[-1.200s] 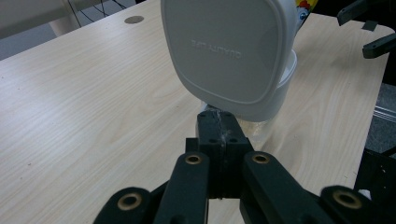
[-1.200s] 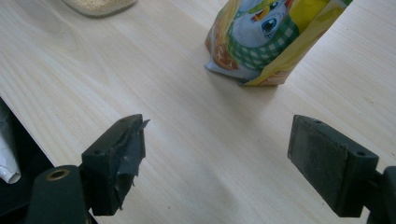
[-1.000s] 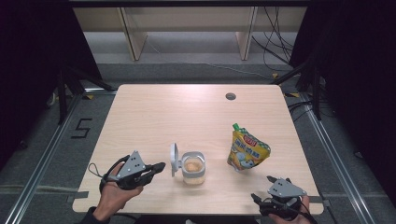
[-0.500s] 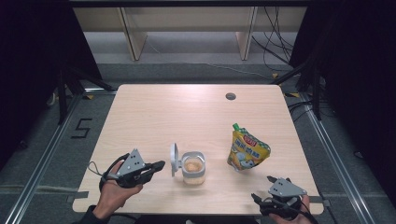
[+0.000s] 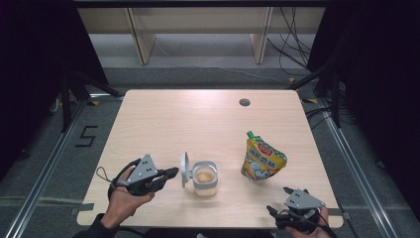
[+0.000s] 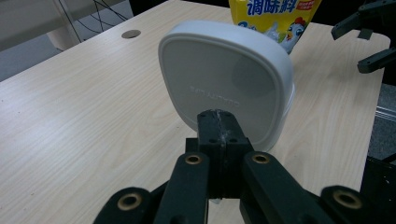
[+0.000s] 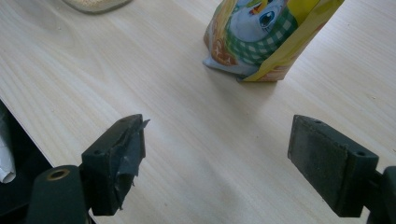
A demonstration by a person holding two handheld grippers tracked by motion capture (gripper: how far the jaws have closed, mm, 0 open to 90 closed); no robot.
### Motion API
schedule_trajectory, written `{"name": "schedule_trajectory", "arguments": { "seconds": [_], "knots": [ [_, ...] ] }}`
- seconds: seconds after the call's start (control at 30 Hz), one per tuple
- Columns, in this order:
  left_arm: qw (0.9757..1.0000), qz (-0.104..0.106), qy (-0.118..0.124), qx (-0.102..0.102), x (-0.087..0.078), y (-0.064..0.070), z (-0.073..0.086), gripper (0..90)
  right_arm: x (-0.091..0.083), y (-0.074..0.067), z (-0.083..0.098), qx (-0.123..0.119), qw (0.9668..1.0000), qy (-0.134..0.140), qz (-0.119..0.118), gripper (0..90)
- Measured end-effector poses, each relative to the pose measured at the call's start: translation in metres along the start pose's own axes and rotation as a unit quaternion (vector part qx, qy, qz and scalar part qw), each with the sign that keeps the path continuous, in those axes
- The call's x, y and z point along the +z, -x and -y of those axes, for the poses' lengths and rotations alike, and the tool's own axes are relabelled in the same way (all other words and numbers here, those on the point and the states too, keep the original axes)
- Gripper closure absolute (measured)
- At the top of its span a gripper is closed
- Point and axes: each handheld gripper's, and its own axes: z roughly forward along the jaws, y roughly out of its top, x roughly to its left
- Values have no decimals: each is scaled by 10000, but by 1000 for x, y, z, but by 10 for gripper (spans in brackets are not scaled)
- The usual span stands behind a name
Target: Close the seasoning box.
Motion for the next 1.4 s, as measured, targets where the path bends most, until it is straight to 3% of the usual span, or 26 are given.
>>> {"name": "schedule_trajectory", "arguments": {
  "seconds": [0.07, 0.17, 0.27, 0.53, 0.57, 0.63, 0.67, 0.77, 0.8, 0.9, 0.97, 1.03, 1.1, 1.23, 1.3, 1.4],
  "knots": [
    [10000, 13, 8, 3, 1, 2, -2, 893, 0, 1, 0, -66, 10000, 29, 2, 200],
    [10000, 50, -14, 1, 4, 4, -4, 893, 0, 0, 0, 25, 10000, -14, -2, 200],
    [9999, 80, -44, 106, 8, 4, -8, 892, 0, 0, 0, 21, 10000, -11, 12, 200],
    [9996, 202, -80, 155, 20, 10, -15, 892, 0, 2, 0, -194, 9998, 29, 17, 200],
    [9995, 221, -90, 197, 22, 11, -16, 892, 0, 0, 0, -57, 10000, 24, 15, 200],
    [9992, 236, -88, 294, 24, 11, -18, 892, 0, 2, 0, -144, 9999, 37, 23, 201],
    [9995, 236, -55, 204, 24, 12, -18, 892, 0, 2, 0, -138, 9999, 40, 27, 200],
    [9994, 227, -32, 271, 24, 10, -19, 891, 0, 1, 0, -137, 9999, 32, 24, 200],
    [9996, 246, 1, 160, 24, 10, -18, 890, 0, 0, 1, -45, 10000, 15, 14, 201],
    [9996, 238, 3, 141, 21, 9, -16, 885, 0, 0, 0, -99, 10000, 4, 3, 201],
    [9997, 245, 22, -15, 19, 9, -13, 872, 0, 0, 0, -49, 10000, 13, 10, 201],
    [9993, 344, 40, -151, 17, 7, -11, 817, 0, 0, 0, -122, 9999, 0, 3, 201],
    [9983, 434, 124, -366, 15, 5, -9, 703, 0, 0, 0, -87, 10000, 24, 7, 201],
    [9978, 290, 254, -541, 12, -4, 0, 520, 0, 0, 0, -80, 10000, 10, 3, 201],
    [9973, 138, 197, -690, 11, -10, 7, 456, 0, -1, 0, -82, 10000, 4, -3, 201],
    [9970, 64, 128, -757, 9, -14, 20, 403, 1, 0, 0, -158, 9999, -3, 0, 201]
  ]
}}
